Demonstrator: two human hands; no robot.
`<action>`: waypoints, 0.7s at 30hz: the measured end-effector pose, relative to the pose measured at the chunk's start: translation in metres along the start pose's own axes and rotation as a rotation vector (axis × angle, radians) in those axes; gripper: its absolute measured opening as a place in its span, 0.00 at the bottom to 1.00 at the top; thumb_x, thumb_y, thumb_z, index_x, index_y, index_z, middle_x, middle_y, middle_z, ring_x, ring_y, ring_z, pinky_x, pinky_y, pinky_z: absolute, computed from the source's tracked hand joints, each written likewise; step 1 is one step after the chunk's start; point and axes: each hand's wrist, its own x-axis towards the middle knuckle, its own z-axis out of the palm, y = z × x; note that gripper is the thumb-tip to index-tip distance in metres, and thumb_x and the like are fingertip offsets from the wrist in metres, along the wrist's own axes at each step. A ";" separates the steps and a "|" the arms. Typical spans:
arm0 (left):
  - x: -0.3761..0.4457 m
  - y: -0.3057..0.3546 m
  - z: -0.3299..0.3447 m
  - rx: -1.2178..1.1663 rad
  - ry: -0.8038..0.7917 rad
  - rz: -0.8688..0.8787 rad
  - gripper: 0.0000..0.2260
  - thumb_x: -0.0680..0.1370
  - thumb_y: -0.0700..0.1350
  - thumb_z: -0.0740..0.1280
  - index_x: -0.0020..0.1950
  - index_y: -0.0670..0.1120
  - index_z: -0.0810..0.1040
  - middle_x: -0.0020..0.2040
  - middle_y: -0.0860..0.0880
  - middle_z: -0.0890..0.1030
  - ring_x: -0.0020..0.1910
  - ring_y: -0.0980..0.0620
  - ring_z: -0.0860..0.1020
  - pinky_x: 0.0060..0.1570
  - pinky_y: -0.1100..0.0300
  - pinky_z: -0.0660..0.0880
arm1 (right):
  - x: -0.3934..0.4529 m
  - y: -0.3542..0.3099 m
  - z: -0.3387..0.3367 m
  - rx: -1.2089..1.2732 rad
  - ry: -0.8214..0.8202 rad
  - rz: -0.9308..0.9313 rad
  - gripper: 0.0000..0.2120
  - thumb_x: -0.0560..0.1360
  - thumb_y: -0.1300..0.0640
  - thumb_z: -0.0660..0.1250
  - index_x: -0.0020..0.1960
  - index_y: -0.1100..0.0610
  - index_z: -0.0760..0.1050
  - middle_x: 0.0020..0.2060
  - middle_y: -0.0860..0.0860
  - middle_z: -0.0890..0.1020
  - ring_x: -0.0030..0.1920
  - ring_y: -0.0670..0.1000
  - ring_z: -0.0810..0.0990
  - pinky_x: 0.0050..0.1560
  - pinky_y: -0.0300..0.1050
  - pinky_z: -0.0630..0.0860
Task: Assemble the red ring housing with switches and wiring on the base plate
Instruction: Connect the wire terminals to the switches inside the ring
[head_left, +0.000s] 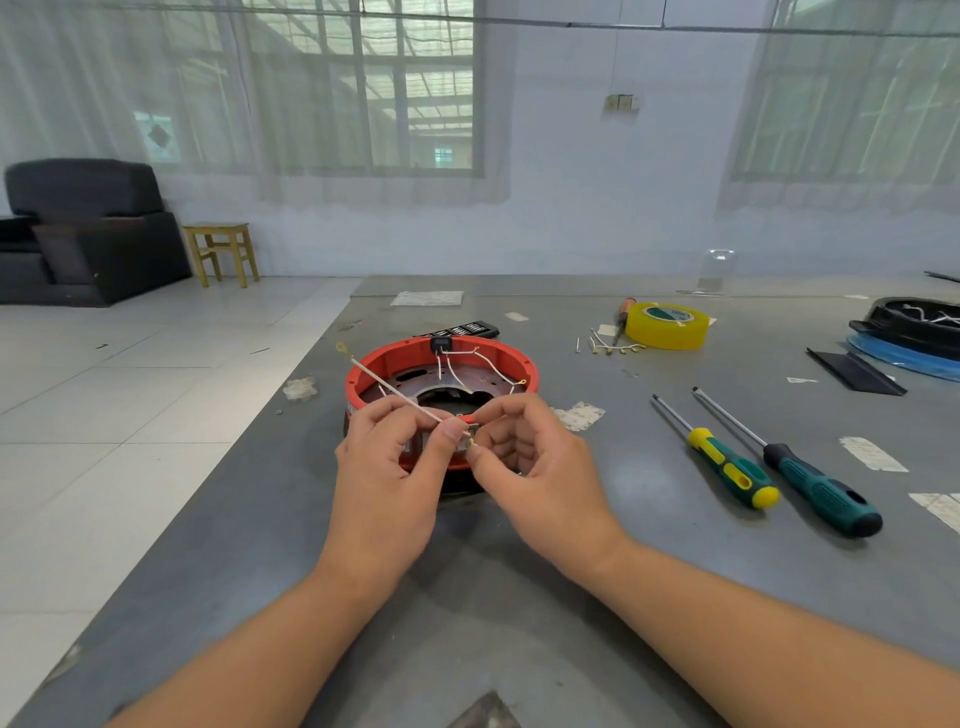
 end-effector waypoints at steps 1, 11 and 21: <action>0.001 -0.001 0.000 -0.007 0.009 -0.002 0.06 0.80 0.56 0.70 0.44 0.60 0.83 0.54 0.72 0.76 0.64 0.59 0.75 0.68 0.44 0.72 | 0.000 -0.001 0.000 0.030 0.004 0.023 0.10 0.76 0.63 0.74 0.50 0.49 0.79 0.40 0.50 0.84 0.43 0.56 0.82 0.47 0.47 0.82; 0.003 -0.007 -0.004 -0.033 0.019 -0.049 0.15 0.73 0.65 0.65 0.44 0.56 0.85 0.54 0.60 0.79 0.67 0.60 0.73 0.71 0.44 0.70 | 0.000 -0.001 0.003 0.216 -0.035 0.191 0.03 0.77 0.62 0.74 0.50 0.57 0.83 0.41 0.51 0.86 0.39 0.48 0.85 0.40 0.36 0.78; 0.002 -0.008 -0.003 0.070 -0.030 0.011 0.14 0.81 0.64 0.63 0.44 0.58 0.82 0.53 0.78 0.74 0.64 0.70 0.67 0.73 0.48 0.63 | -0.001 0.000 0.001 0.035 -0.088 0.160 0.05 0.78 0.58 0.73 0.46 0.50 0.85 0.40 0.47 0.86 0.40 0.46 0.84 0.44 0.40 0.82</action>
